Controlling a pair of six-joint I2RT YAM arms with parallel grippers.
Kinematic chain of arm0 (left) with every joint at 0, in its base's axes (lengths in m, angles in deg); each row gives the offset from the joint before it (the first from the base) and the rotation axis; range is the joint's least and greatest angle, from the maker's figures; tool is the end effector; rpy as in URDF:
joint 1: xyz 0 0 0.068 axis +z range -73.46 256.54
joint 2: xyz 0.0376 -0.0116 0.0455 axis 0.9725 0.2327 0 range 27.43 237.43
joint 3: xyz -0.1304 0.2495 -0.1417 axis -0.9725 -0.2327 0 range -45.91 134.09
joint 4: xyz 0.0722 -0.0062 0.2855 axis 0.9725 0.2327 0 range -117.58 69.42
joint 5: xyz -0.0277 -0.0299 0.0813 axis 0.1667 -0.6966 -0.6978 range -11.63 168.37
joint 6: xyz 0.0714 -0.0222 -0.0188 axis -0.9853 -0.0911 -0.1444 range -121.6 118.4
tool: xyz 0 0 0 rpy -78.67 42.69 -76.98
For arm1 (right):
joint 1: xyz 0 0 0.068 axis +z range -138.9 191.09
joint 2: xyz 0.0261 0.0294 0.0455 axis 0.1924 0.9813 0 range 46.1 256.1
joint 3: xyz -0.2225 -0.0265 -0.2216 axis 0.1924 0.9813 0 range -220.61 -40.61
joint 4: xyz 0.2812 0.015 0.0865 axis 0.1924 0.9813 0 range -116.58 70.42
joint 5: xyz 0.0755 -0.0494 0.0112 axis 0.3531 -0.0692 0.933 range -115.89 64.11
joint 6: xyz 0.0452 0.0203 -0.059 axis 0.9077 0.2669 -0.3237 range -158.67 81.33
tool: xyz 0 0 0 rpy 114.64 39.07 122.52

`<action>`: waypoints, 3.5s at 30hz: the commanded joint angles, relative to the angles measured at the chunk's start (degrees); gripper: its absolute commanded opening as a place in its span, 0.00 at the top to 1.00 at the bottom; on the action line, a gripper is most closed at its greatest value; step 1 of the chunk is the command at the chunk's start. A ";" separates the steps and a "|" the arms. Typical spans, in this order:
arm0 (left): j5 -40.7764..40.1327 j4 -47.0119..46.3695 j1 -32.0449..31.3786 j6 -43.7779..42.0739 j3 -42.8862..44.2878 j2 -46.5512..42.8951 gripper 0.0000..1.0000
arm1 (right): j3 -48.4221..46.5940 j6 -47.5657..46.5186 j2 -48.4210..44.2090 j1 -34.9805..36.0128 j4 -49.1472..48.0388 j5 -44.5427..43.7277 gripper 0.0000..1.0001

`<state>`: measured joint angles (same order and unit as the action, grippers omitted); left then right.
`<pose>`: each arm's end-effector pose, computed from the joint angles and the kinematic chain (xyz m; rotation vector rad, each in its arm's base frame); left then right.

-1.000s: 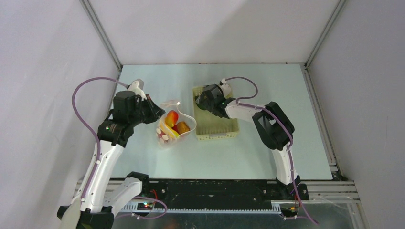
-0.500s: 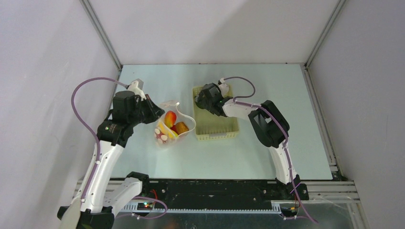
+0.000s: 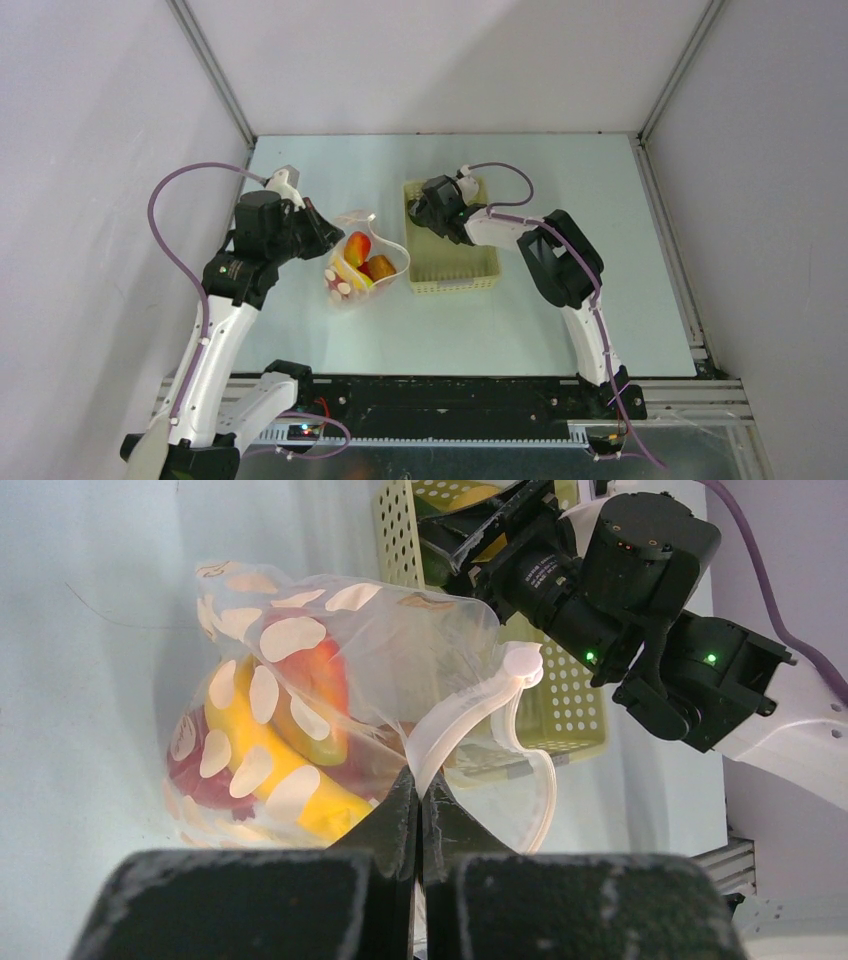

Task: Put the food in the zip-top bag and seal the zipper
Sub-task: Pick up the fake fruit from the bin, then place the fake fruit in the zipper food storage bag, then pick up the fake fruit from the bin.

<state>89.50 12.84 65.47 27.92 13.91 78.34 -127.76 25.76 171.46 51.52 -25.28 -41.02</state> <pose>0.2051 -0.0530 0.3825 -0.2309 2.1612 -0.6197 0.4382 0.3507 0.1509 0.6245 2.2391 0.6794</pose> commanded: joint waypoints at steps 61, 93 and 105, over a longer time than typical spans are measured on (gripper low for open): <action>11.59 -6.57 0.52 1.53 -1.19 5.37 1.00 | 26.06 -24.01 -45.22 23.12 -8.24 -4.40 0.52; 11.36 -6.43 0.50 1.39 -1.14 5.47 1.00 | 23.15 -21.51 -46.61 10.09 2.94 -6.38 0.01; 11.23 -4.80 0.52 0.84 -0.33 6.38 1.00 | 22.35 -7.87 -32.53 0.07 -2.97 -8.36 0.00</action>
<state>99.80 8.56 65.49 28.93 12.97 84.55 -102.78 11.03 134.67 53.18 -24.69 -46.53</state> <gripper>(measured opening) 0.006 0.993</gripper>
